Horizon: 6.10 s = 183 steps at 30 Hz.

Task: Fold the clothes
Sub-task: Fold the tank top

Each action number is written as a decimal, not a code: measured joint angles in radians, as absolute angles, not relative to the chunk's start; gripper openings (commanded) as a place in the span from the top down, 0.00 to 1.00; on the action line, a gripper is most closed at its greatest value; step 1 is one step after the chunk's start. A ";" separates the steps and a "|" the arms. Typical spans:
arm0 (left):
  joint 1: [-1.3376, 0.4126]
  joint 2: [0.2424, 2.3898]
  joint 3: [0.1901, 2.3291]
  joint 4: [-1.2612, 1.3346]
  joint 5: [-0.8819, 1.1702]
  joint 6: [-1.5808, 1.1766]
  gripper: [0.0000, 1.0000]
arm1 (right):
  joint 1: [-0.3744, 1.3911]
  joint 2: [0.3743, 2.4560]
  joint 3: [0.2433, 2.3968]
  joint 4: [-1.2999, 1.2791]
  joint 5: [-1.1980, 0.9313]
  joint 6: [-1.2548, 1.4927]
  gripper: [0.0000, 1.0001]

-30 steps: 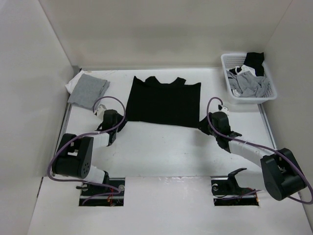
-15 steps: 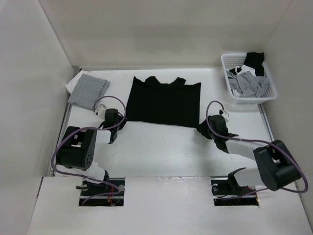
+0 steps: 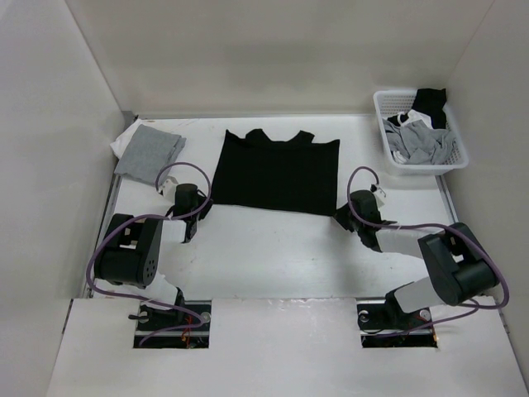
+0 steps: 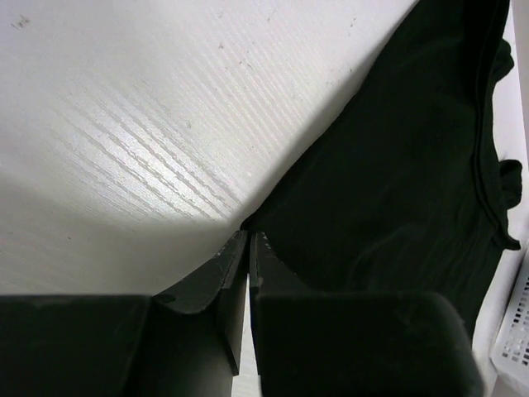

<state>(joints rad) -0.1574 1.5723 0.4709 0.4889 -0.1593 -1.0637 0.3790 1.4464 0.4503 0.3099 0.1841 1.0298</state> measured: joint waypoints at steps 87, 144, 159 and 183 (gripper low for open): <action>-0.088 0.941 0.210 0.220 -0.089 -0.952 0.76 | 0.226 1.190 0.421 0.028 -0.011 0.807 0.66; -0.541 1.178 0.334 0.417 -0.118 -0.965 0.78 | 0.355 1.113 0.336 0.252 0.022 1.025 1.00; -0.625 1.006 0.365 0.360 -0.121 -0.995 0.75 | 0.668 1.131 0.856 -0.337 0.374 0.780 1.00; -0.241 0.639 0.234 0.178 0.113 -1.036 0.72 | 0.965 2.039 1.735 -0.608 0.390 0.735 0.68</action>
<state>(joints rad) -0.2409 0.6388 0.2344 0.1783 0.1131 -1.0355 0.9646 2.0388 1.7348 -0.6079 0.3901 0.7349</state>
